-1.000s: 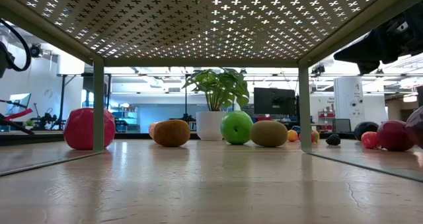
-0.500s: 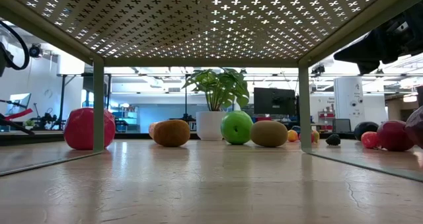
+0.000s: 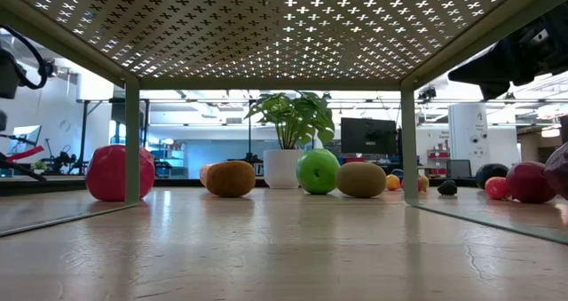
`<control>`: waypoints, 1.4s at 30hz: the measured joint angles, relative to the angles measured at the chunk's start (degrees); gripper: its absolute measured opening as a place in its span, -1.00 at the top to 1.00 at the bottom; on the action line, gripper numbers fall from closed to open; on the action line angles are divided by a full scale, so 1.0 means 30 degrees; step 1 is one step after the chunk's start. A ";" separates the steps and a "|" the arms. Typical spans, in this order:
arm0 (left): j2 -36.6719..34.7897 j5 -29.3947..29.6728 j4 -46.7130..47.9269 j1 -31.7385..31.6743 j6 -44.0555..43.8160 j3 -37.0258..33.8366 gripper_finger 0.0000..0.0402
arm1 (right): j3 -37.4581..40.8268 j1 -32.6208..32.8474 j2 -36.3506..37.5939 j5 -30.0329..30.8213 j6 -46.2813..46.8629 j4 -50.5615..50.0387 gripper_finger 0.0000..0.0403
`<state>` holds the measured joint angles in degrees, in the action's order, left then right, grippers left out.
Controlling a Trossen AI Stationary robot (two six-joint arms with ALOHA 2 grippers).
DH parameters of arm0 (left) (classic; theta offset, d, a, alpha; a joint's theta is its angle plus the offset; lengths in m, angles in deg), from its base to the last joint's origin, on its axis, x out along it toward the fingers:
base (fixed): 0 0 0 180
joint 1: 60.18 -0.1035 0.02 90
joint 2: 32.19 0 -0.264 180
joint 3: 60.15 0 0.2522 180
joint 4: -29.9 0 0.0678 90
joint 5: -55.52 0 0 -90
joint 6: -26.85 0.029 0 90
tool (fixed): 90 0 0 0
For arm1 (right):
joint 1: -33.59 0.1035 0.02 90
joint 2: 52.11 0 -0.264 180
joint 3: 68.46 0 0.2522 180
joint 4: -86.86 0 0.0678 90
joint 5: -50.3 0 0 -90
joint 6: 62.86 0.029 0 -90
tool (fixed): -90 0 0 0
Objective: Pick & Place Fruit
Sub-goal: Put the cherry into the red strainer
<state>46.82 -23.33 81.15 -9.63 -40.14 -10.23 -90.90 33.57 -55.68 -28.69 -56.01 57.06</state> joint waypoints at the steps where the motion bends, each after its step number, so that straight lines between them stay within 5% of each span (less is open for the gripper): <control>1: 0.0005 0.0056 0.0000 -0.0019 0.0137 -0.0002 0.39 | 0.0000 0.0004 0.0000 -0.0002 0.0000 -0.0007 0.96; 23: -0.3272 -0.0063 0.3466 -0.0082 0.0227 0.1604 0.41 | 0.0000 0.0003 0.0000 0.0000 0.0000 -0.0001 0.96; 42: -0.7264 0.7385 0.3841 -0.0097 0.7108 0.6255 0.42 | 0.0000 0.0004 0.0000 0.0000 0.0000 0.0000 0.96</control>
<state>25.03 -1.18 92.68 -9.92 -18.82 8.54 -90.90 33.58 -55.68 -28.69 -56.01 57.06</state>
